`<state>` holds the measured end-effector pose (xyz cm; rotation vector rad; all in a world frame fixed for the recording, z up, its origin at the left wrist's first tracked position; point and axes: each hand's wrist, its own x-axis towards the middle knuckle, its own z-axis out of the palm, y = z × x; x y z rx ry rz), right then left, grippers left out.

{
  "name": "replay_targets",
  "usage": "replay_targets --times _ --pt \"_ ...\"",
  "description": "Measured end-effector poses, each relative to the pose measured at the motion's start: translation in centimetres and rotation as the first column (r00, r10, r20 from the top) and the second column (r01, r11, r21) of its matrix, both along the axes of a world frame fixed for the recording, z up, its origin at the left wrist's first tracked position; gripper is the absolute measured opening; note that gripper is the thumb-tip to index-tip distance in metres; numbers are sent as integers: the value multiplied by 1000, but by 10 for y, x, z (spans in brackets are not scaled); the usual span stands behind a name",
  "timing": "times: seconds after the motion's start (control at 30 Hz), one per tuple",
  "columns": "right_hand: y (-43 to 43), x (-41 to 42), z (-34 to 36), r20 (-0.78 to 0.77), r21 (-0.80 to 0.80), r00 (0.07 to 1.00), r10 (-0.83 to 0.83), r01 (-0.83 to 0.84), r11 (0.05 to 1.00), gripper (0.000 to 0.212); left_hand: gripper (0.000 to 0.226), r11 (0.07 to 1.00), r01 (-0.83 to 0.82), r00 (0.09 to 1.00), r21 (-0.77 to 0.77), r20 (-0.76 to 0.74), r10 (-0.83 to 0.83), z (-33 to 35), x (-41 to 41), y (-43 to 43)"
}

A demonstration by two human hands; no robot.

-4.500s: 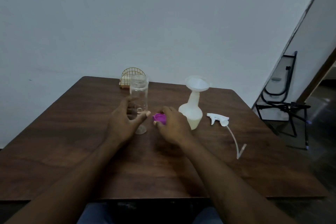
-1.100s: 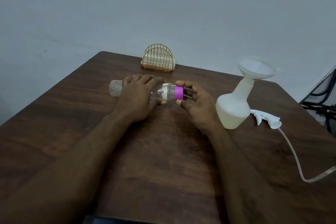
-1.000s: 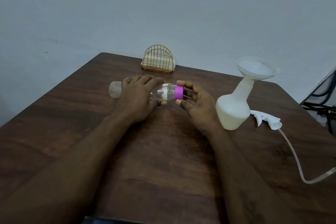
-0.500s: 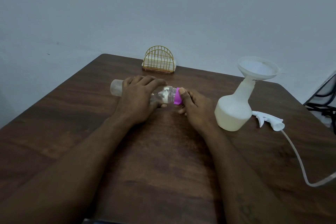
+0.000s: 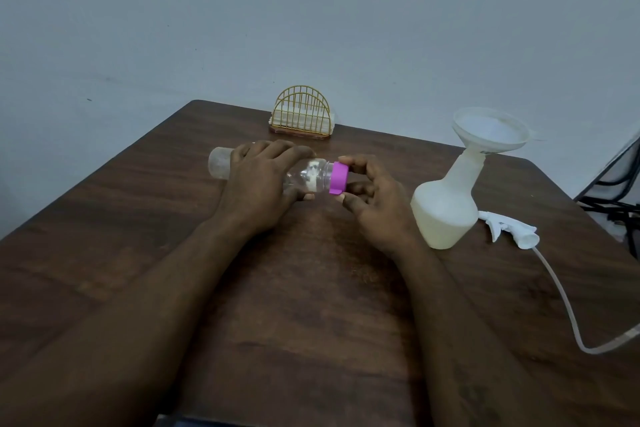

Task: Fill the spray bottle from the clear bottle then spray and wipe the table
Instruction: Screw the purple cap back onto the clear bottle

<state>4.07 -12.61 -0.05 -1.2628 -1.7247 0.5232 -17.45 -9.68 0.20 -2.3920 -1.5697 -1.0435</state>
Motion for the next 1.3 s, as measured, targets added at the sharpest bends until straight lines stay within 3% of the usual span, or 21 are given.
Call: replay_targets --times 0.23,0.33,0.43,0.63,0.73,0.8,0.9,1.03,1.13,1.2,1.3 --pt "2 2 -4 81 53 997 -13 9 999 61 68 1000 7 1000 -13 -1 -7 -2 0 2" --pt "5 2 -7 71 49 997 -38 35 998 47 66 1000 12 1000 -6 4 -12 -3 0 2" --pt "7 1 -7 41 -83 995 -90 93 992 28 66 1000 27 1000 3 -11 -27 -3 1 2" --pt "5 -1 -4 7 -110 989 -148 148 983 48 65 1000 3 1000 7 -2 -3 -2 1 2" --pt "4 1 -3 59 -38 993 -103 106 994 77 65 1000 1 1000 16 16 -2 -3 0 2" --pt "3 1 -4 88 28 994 -63 60 998 80 66 1000 -2 1000 14 4 2 -2 1 1" --pt "5 1 -6 99 98 991 -94 84 992 62 66 1000 2 1000 14 5 -2 -2 1 1" --pt "8 2 -9 -8 -26 988 -152 152 988 22 65 1000 14 1000 5 -4 -14 -2 1 1" --pt "6 0 -9 9 -33 977 -211 211 977 41 66 1000 6 1000 0 -12 -6 -2 2 1" --pt "5 0 -6 -23 -3 976 -218 218 976 44 66 1000 -7 1000 4 -3 7 -1 2 1" --pt "4 3 -5 19 55 989 -145 144 988 65 65 1000 -10 1000 4 8 10 0 0 0"
